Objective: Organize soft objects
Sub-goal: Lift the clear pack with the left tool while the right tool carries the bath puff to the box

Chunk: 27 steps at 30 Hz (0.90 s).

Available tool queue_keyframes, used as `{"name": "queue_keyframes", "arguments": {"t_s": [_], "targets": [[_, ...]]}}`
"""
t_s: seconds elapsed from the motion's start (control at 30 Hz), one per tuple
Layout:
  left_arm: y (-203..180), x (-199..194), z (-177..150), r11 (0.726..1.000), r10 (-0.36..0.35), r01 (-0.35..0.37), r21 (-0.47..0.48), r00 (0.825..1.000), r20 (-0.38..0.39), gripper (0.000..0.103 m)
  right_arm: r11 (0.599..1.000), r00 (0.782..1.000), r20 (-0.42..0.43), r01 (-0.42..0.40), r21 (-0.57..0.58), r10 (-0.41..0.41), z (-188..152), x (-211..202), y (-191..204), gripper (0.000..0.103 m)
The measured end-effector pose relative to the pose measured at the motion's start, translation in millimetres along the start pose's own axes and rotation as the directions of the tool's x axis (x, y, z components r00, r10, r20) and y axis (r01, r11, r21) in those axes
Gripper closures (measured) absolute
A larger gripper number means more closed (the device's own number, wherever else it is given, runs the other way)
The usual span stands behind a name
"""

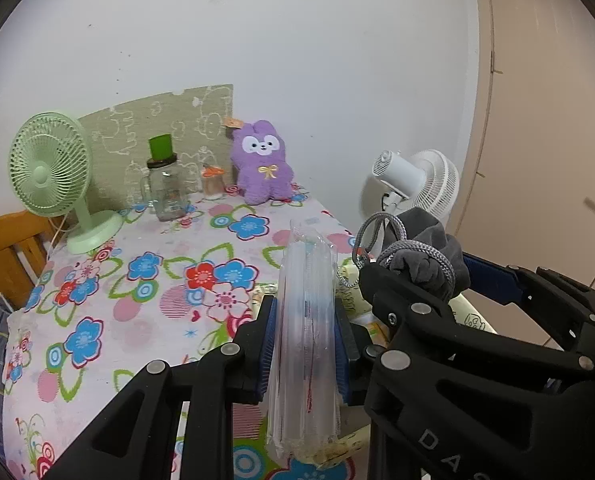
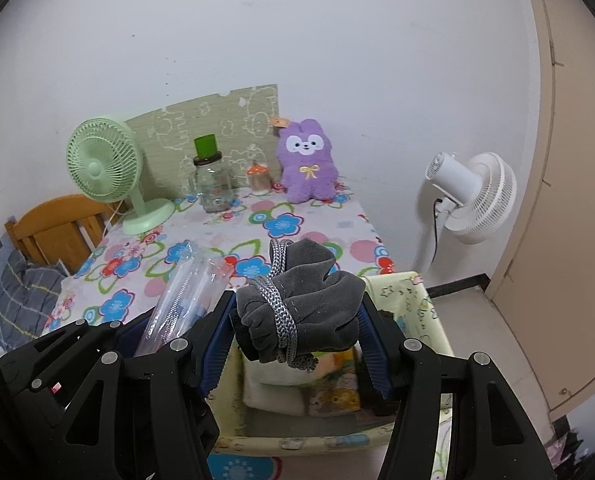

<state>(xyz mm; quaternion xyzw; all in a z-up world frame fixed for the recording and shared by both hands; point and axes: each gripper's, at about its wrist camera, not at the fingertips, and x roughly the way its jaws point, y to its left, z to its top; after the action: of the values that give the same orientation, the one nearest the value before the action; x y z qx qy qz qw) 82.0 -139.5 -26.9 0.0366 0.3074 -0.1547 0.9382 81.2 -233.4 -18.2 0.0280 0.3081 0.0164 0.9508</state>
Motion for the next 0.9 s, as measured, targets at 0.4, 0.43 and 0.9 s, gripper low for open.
{"name": "queue_keyframes", "arguments": {"t_s": [0.4, 0.43, 0.9], "targets": [[-25, 26, 0, 0.998, -0.045, 0.046, 0.034, 0.998, -0.035, 0.078, 0.999, 0.999, -0.024, 0.032, 0.040, -0.031, -7, 14, -34, 0.041], [-27, 29, 0, 0.998, -0.050, 0.052, 0.036, 0.998, -0.038, 0.078, 0.998, 0.999, -0.026, 0.035, 0.043, -0.034, -7, 15, -36, 0.041], [-39, 59, -5, 0.997, -0.061, 0.064, 0.034, 0.996, -0.071, 0.069, 0.992, 0.993, -0.072, 0.097, 0.076, -0.091, -14, 37, -62, 0.041]]}}
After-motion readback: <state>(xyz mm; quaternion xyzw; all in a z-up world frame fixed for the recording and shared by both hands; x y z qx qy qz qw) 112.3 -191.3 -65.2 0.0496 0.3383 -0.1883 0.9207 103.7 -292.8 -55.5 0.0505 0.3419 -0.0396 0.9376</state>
